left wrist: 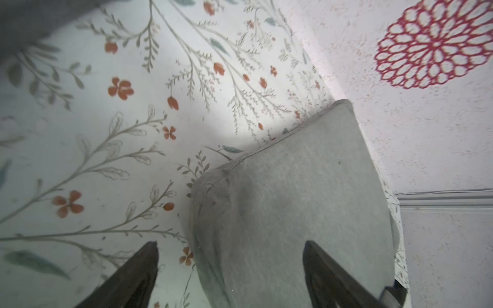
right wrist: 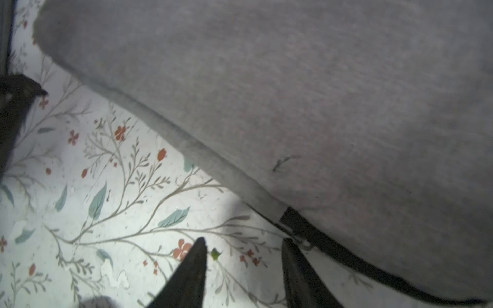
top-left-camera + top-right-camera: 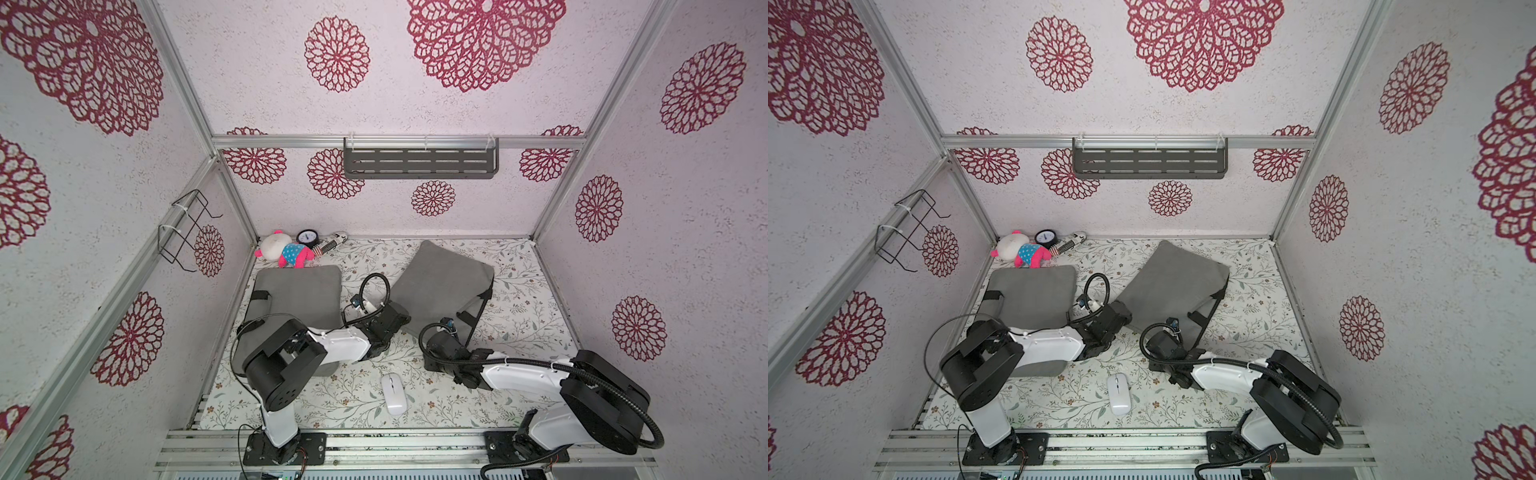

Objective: Put the mouse into the laptop bag
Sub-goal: Unzip the zipper on the zippered laptop bag, then pick up the mouse from the center of the board.

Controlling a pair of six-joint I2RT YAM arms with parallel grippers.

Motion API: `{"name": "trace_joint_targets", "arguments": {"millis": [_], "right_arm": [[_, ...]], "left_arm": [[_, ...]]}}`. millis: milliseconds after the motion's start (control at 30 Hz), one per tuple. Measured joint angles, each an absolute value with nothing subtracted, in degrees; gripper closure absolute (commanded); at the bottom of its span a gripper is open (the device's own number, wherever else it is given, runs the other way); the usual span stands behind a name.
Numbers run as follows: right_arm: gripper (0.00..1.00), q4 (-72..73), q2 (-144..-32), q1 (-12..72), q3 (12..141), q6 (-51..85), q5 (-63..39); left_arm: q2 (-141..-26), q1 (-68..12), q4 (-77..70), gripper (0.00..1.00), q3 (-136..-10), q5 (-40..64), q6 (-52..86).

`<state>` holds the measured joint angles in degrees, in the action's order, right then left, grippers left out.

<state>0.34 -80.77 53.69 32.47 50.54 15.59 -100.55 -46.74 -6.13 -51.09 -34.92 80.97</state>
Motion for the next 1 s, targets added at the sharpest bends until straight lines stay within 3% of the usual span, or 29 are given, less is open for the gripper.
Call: {"name": "trace_joint_targets", "arguments": {"millis": [133, 300, 467, 567, 833, 1000], "right_arm": [[0.25, -0.6, -78.7, 57.2, 33.3, 49.8, 16.7], [0.02, -2.8, -78.7, 62.0, 36.1, 49.3, 18.2], [0.07, -3.6, -81.7, 67.0, 40.1, 49.2, 19.3], [0.21, -4.3, -85.3, 69.5, 43.0, 49.3, 19.9], [0.22, -7.6, -95.4, 74.1, 50.7, 49.1, 19.9], [0.24, -9.1, -98.9, 74.6, 52.5, 49.6, 20.3]], "left_arm": [[-92.5, -46.7, -5.0, 0.00, -48.2, -38.0, 78.8], [-82.9, -46.7, -2.5, 0.02, -43.2, -42.5, 76.6], [-73.5, -44.8, 2.3, 0.02, -37.8, -44.4, 74.7], [-67.9, -42.8, 6.8, 0.02, -35.9, -44.6, 73.6], [-48.2, -40.0, 13.7, 0.02, -25.5, -44.7, 70.8], [-44.9, -36.8, 15.3, 0.02, -22.8, -41.3, 69.3]]}}
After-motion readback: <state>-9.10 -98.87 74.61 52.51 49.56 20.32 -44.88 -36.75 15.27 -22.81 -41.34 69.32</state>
